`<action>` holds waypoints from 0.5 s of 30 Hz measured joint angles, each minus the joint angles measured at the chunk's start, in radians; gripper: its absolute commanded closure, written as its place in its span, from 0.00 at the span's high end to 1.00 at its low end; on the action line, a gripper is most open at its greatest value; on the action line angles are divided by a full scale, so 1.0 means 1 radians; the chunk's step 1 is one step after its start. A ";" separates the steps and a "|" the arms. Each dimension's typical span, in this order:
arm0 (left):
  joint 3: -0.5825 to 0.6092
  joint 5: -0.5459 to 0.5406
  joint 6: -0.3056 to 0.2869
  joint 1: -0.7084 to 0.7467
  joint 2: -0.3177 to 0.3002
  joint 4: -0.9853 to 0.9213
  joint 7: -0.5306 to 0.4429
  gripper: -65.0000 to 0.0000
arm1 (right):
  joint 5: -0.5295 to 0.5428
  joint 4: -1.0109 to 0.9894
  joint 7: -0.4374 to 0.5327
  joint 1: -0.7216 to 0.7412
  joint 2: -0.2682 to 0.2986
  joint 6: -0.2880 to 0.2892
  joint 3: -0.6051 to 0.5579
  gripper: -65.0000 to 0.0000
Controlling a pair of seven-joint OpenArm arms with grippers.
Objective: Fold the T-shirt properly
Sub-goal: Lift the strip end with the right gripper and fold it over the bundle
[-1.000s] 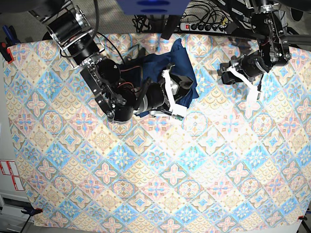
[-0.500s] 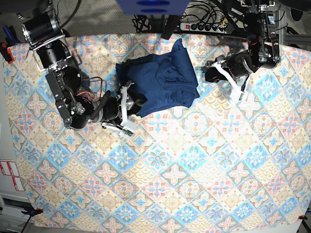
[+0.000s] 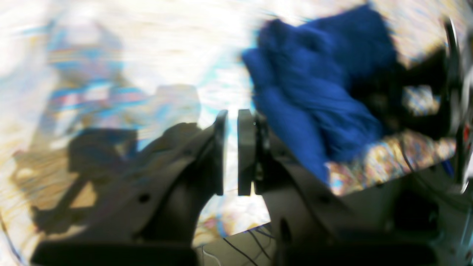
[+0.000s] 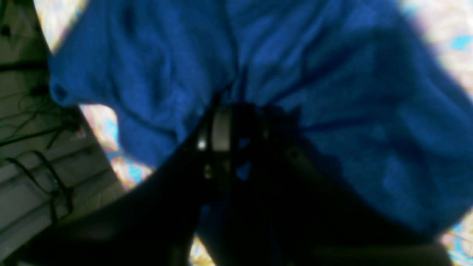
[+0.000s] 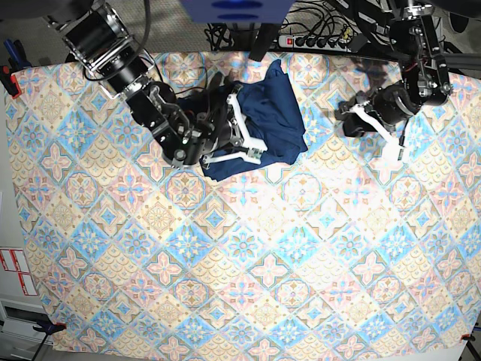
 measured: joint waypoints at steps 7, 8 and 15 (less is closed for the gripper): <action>-0.036 0.000 0.000 -0.003 0.007 0.000 0.001 0.06 | 0.013 0.008 -0.003 0.024 -0.005 0.000 -0.219 0.13; -0.036 0.000 0.000 -0.003 0.007 0.000 0.001 0.06 | 0.020 0.008 -0.006 0.031 -0.011 0.001 -0.237 0.13; -0.033 0.001 0.000 -0.002 0.024 0.000 0.001 0.06 | 0.010 0.092 -0.013 0.042 -0.005 0.000 -0.232 0.13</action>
